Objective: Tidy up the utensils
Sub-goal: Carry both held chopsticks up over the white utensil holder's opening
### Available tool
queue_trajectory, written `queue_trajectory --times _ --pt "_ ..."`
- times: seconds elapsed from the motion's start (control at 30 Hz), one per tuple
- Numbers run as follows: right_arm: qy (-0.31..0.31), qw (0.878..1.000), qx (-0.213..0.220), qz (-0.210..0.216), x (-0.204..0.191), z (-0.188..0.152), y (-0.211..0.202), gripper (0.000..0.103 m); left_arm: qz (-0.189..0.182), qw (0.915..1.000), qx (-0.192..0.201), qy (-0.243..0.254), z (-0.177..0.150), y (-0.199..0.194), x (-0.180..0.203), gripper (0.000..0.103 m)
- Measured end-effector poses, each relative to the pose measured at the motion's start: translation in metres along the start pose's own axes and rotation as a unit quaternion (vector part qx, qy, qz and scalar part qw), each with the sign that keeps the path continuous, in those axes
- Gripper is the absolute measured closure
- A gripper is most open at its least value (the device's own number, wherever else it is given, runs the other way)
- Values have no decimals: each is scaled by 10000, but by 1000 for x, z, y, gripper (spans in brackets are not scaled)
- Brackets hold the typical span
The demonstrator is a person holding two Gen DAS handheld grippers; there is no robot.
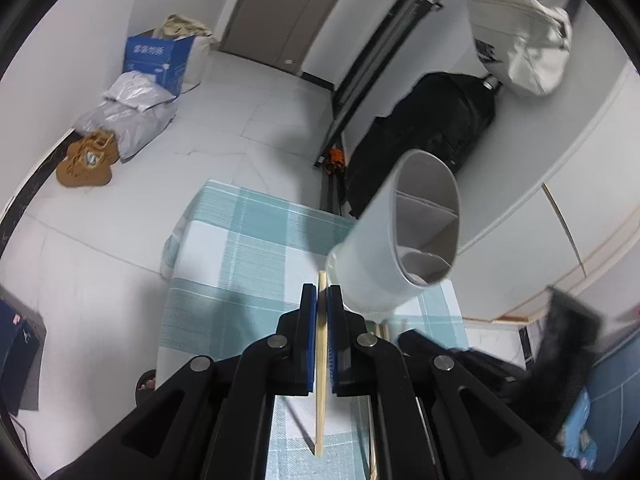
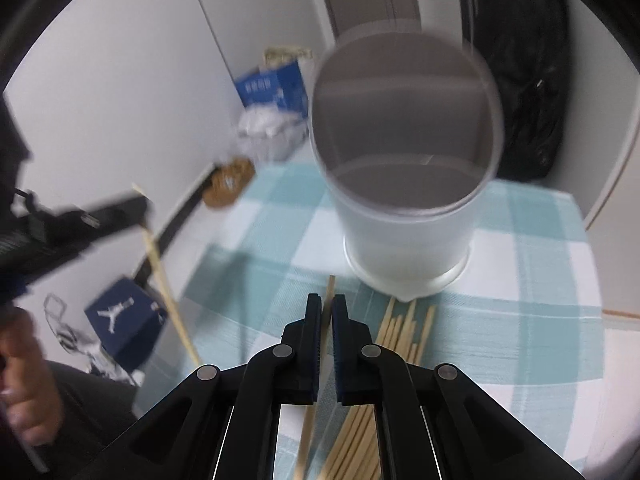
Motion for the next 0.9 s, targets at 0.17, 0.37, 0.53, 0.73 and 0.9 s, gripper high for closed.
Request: queue_trajectory --times 0.17,0.37,0.53,0.73,0.9 --pt "-29 9972 740 111 -2 -7 -49 99 -65 9996 112 247 -6 -10 18 102" --pt "-98 9911 1326 101 6 -19 -85 99 55 9988 160 453 -6 -16 37 102" --pt "-85 9863 1637 157 5 -17 -92 99 187 9970 145 738 -5 -18 55 102" --pt "-14 9819 1868 310 7 -13 -98 100 301 9941 109 1038 -2 -21 73 102" --pt "9 9785 2027 383 11 -8 -103 100 323 9920 146 1212 5 -29 88 102"
Point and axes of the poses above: each gripper's, at about its wrist camera, not at the fingertips, and y roughly the way its jaws point, x to its right, z to its top, the point moved 1 cm from there along y, roughly the way its jaws point
